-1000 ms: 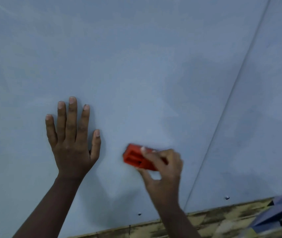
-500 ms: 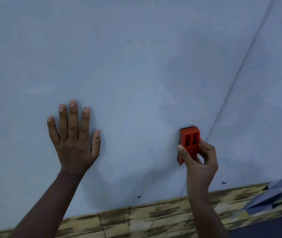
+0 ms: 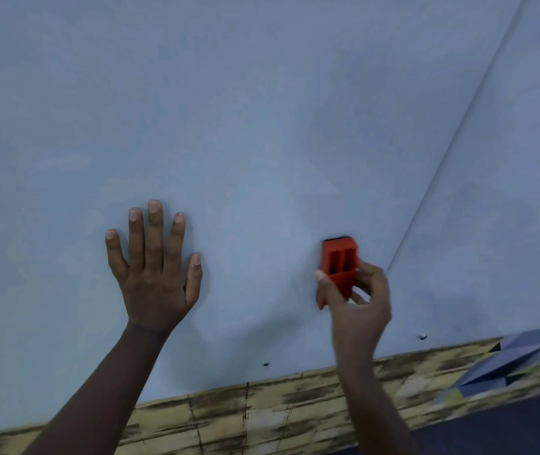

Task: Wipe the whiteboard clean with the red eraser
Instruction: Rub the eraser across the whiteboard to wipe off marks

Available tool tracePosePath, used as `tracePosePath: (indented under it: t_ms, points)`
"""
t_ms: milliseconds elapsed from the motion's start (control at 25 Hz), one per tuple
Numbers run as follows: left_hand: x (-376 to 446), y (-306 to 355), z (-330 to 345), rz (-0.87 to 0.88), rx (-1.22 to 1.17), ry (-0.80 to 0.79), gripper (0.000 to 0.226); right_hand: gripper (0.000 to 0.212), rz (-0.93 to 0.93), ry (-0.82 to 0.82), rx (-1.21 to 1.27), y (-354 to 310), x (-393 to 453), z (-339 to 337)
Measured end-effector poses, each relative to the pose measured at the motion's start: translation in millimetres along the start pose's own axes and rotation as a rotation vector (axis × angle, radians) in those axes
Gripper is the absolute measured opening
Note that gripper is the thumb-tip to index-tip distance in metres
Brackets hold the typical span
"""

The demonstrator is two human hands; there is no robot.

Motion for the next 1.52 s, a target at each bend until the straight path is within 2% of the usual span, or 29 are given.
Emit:
tracePosePath:
  t_ms: [200,280,320,400,640,760,840,960,1120,1240,1320,1400,1520]
  points:
    - [-9.0,1.3,0.2,-0.012,-0.004,-0.009,0.07,0.065,-0.559,-0.288,-0.455,32.8,-74.6,22.7]
    - [-15.0,0.8,-0.4,-0.003,-0.004,-0.014,0.071,0.07,-0.684,-0.356,-0.549,41.7,-85.8,20.8]
    - [-17.7,0.4,-0.6,0.004,-0.004,-0.017,0.071,0.071,-0.688,-0.376,-0.564,42.9,-83.3,18.4]
    - [-22.7,-0.6,-1.4,0.014,-0.003,-0.019,0.071,0.068,-0.592,-0.335,-0.55,41.8,-66.5,9.4]
    - [-36.7,1.3,-1.6,0.02,0.001,-0.026,0.073,0.049,0.05,0.045,-0.192,46.9,3.5,-29.2]
    - [-41.4,2.9,-2.1,0.028,0.008,-0.027,0.073,0.049,0.22,0.123,-0.13,55.2,12.2,-38.0]
    - [-44.8,4.0,-2.0,0.027,0.006,-0.027,0.074,0.05,0.235,0.151,-0.119,55.1,7.0,-33.0]
    - [-49.6,5.1,-0.5,0.025,0.017,-0.025,0.074,0.052,0.06,0.1,-0.111,44.3,-26.1,-8.5]
    - [-54.0,4.5,0.4,0.038,0.019,-0.022,0.074,0.061,-0.515,-0.314,-0.454,55.4,-97.8,22.8]
    - [-56.9,2.7,1.3,0.054,0.028,-0.021,0.075,0.061,-0.791,-0.469,-0.582,88.1,-127.7,27.1]
    - [-58.2,1.9,1.8,0.062,0.021,-0.02,0.076,0.064,-0.823,-0.513,-0.611,104.1,-131.9,21.9]
    - [-61.1,1.1,1.4,0.072,0.027,-0.015,0.076,0.069,-0.779,-0.51,-0.605,107.2,-124.9,14.9]
    - [-63.6,1.5,1.8,0.075,0.026,-0.006,0.074,0.066,-0.632,-0.341,-0.516,78.6,-94.0,12.1]
Point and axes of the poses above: each hand's wrist, its own x-axis towards the middle knuckle, its own z-axis out of the palm, y = z × x, the point moved 1 cm from there along x, towards the middle knuckle, and after that the axes turned 10 degrees about y, right-handed, at the moved point
